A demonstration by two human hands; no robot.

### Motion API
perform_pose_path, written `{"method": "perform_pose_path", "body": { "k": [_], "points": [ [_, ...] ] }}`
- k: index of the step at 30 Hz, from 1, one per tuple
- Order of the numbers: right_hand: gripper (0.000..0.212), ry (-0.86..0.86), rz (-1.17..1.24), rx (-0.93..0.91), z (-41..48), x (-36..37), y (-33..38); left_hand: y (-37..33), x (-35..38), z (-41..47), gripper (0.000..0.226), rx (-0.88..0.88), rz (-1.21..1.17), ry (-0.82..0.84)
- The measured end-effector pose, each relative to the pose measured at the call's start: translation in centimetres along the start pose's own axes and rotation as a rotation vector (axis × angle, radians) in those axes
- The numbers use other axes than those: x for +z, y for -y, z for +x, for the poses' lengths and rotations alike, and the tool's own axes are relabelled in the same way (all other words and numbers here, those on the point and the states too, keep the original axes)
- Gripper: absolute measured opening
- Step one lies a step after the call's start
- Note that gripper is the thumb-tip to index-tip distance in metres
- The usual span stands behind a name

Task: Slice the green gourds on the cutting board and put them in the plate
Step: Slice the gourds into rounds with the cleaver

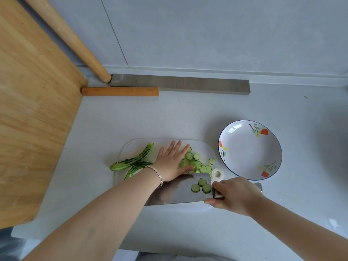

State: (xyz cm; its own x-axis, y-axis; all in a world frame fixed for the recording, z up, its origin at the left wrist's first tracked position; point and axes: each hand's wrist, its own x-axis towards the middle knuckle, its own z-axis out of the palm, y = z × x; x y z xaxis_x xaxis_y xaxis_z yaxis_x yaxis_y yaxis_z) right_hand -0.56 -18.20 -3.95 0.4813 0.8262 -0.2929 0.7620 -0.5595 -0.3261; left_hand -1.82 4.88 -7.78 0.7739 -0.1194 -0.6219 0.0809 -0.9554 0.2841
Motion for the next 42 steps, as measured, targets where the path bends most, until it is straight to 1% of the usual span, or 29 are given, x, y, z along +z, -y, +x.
{"method": "perform_pose_path", "body": {
  "k": [1,2,3,4,5,6,8,10,12,14,16,22,26,29,32,33,35,36,37,38,40,41,42],
  "points": [
    [0.085,-0.001,-0.005,-0.025,0.0,-0.3,0.2,0.2,0.1,0.1,0.076,-0.002,0.03,-0.005],
    [0.076,-0.011,-0.074,-0.05,0.0,-0.5,0.2,0.4,0.1,0.1,0.074,-0.009,0.053,-0.011],
    [0.065,-0.031,-0.13,-0.015,-0.1,-0.8,0.2,0.6,0.0,0.1,0.073,-0.019,0.061,-0.018],
    [0.059,-0.098,-0.162,0.007,-0.1,-0.6,0.1,0.7,-0.1,0.1,0.072,-0.025,0.05,-0.033],
    [0.058,-0.169,-0.174,0.002,0.0,-0.2,-0.3,0.7,-0.3,-0.1,0.071,-0.02,0.02,-0.062],
    [0.06,-0.189,-0.165,-0.012,-0.1,0.2,-0.7,0.4,-0.6,-0.3,0.071,0.003,-0.021,-0.109],
    [0.067,-0.226,-0.153,-0.02,0.2,0.5,-1.0,-0.7,-1.3,-1.2,0.076,0.112,-0.096,-0.175],
    [0.072,-0.246,-0.153,-0.014,0.8,0.6,-1.0,-2.3,-1.5,-2.5,0.088,0.25,-0.075,-0.132],
    [0.074,-0.257,-0.147,-0.009,1.4,0.6,-0.7,-3.3,-1.1,-3.2,0.095,0.319,0.02,-0.071],
    [0.075,-0.247,-0.159,-0.027,1.8,0.7,-0.6,-3.4,-0.6,-3.1,0.092,0.29,0.051,-0.048],
    [0.077,-0.224,-0.182,-0.039,2.0,0.7,-0.5,-3.0,-0.4,-2.5,0.087,0.228,0.026,-0.026],
    [0.079,-0.299,-0.279,-0.094,1.8,0.4,0.6,-2.5,-0.2,-0.5,0.084,0.114,0.0,0.03],
    [0.078,-0.322,-0.302,-0.128,1.0,0.4,0.3,-2.1,0.0,0.5,0.077,0.048,0.016,-0.028],
    [0.077,-0.275,-0.27,-0.11,0.6,0.5,-0.4,-1.4,-0.5,0.4,0.071,0.015,0.059,-0.057],
    [0.078,-0.1,-0.226,0.009,-0.4,-1.5,0.5,-1.0,-2.7,-1.1,0.061,0.012,0.026,-0.086],
    [0.074,-0.036,-0.181,0.059,-0.9,-1.9,0.8,-0.9,-3.8,-1.9,0.055,0.018,0.016,-0.131],
    [0.049,0.138,-0.052,0.225,-1.7,-1.8,0.8,-0.9,-6.0,-3.8,0.041,0.037,-0.059,-0.288],
    [0.043,0.162,0.026,0.324,-1.9,-1.6,0.9,-0.9,-6.8,-4.9,0.035,0.051,-0.139,-0.394],
    [0.042,0.138,0.115,0.401,-2.1,-1.4,1.0,-0.9,-7.2,-5.9,0.03,0.072,-0.229,-0.528],
    [0.042,0.08,0.214,0.454,-2.2,-1.1,1.3,-0.7,-7.3,-7.0,0.026,0.094,-0.303,-0.703],
    [0.046,-0.029,0.461,0.569,-2.2,-0.4,1.7,0.0,-6.2,-8.5,0.019,0.095,-0.339,-1.015],
    [0.047,-0.058,0.58,0.619,-2.1,0.0,1.8,0.4,-5.0,-8.9,0.018,0.067,-0.337,-1.105],
    [0.047,-0.065,0.675,0.656,-1.9,0.1,2.0,0.8,-3.3,-9.2,0.015,0.024,-0.328,-1.131]
  ]
}}
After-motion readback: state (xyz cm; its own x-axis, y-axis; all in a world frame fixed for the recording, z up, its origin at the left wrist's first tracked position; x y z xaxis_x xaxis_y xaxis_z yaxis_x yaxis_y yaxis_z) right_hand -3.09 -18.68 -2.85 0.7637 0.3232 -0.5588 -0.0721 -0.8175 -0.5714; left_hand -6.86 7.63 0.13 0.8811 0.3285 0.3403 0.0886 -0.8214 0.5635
